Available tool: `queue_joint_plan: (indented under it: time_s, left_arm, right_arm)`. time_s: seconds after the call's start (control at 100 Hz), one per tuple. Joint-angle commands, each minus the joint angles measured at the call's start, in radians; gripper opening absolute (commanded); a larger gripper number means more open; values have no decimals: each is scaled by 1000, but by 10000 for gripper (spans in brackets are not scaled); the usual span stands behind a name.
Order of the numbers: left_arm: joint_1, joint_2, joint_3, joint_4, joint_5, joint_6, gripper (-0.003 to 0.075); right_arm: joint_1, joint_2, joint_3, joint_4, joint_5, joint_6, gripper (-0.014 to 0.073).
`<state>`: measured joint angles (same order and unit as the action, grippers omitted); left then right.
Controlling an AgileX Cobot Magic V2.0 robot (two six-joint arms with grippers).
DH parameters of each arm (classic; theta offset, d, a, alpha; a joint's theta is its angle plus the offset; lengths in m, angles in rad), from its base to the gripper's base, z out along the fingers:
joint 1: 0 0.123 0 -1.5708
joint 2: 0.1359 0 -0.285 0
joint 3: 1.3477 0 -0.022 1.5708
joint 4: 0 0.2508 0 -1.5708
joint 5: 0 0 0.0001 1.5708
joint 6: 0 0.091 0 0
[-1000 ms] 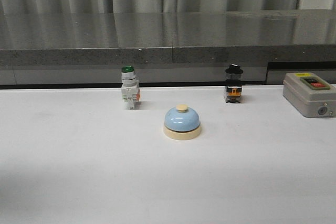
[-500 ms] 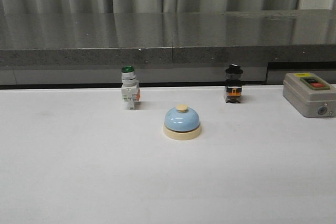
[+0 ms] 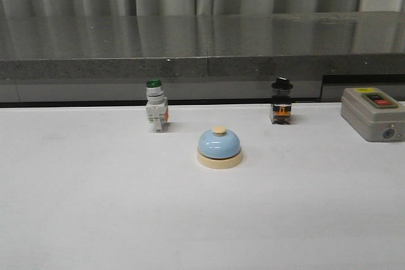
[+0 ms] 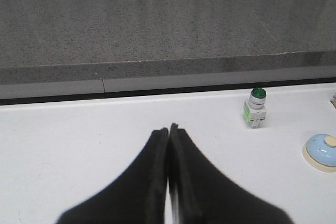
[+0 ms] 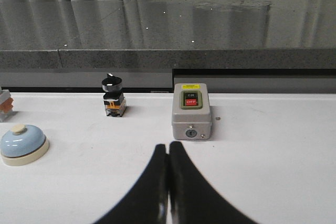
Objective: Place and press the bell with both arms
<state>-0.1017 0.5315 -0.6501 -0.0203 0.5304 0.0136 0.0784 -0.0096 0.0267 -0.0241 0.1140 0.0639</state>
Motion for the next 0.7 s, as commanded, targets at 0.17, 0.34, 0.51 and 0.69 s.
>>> queue_joint_plan:
  time_s: [0.17,0.34,0.51,0.69]
  left_arm:
    - [3,1,-27,-13,-73,-6,-19]
    - [-6,1,-27,-13,-73,-6,-19]
    - [-6,1,-19,7,-90,-6,-19]
    - [-6,-50,103,26,-261,-6,-20]
  right_arm:
    - [-5,-15,-14,-6,-84,-5,-60]
    - [-5,-15,-14,-6,-84,-5,-60]
    - [-5,-15,-14,-6,-84,-5,-60]
    - [-5,-15,-14,-6,-84,-5,-60]
